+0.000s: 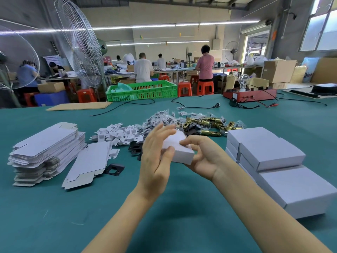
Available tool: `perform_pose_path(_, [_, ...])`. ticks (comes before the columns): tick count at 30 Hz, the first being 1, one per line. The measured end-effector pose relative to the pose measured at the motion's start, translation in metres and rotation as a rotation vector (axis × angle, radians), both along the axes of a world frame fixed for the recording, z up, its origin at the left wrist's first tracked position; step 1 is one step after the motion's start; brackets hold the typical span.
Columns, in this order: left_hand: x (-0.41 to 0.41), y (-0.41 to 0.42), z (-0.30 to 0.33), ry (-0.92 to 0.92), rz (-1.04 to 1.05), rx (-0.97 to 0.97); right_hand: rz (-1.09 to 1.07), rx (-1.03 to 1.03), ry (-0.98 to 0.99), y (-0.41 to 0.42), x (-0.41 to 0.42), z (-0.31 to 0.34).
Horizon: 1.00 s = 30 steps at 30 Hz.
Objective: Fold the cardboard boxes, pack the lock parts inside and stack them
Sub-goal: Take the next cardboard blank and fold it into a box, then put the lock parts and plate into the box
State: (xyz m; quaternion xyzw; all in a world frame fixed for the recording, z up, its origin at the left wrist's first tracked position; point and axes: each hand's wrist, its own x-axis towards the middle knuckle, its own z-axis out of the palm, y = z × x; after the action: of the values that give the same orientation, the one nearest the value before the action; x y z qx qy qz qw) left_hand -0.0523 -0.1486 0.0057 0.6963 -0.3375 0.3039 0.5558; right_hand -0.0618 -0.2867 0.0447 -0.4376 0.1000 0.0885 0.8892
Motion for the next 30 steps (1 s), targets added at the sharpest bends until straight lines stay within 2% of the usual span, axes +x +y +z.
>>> perform_pose_path(2, [0.003,-0.001,-0.004,0.145,0.025,-0.046,0.023,-0.037,-0.054,-0.003,0.001,-0.002])
perform_pose_path(5, [0.008,-0.001,-0.006,0.455,-0.145,-0.249,-0.020,-0.429,-0.243,0.000,0.003,-0.008])
perform_pose_path(7, [0.012,0.002,-0.009,0.564,-0.215,-0.335,-0.064,-0.532,-0.300,0.005,0.005,-0.014])
perform_pose_path(13, [0.017,0.005,-0.017,0.576,-0.256,-0.236,-0.093,-0.356,-0.264,0.002,0.015,-0.033])
perform_pose_path(18, [0.021,0.011,-0.022,0.604,-0.245,-0.193,-0.064,-0.318,-0.233,0.000,0.021,-0.047])
perform_pose_path(24, [0.025,0.014,-0.036,0.703,-0.289,-0.048,-0.015,-0.315,-0.193,-0.005,0.025,-0.068])
perform_pose_path(27, [0.028,0.014,-0.039,0.696,-0.240,-0.084,-0.026,-0.347,-0.209,-0.004,0.028,-0.072])
perform_pose_path(30, [0.034,0.015,-0.042,0.692,-0.140,-0.182,-0.141,-0.453,-0.180,-0.005,0.033,-0.073])
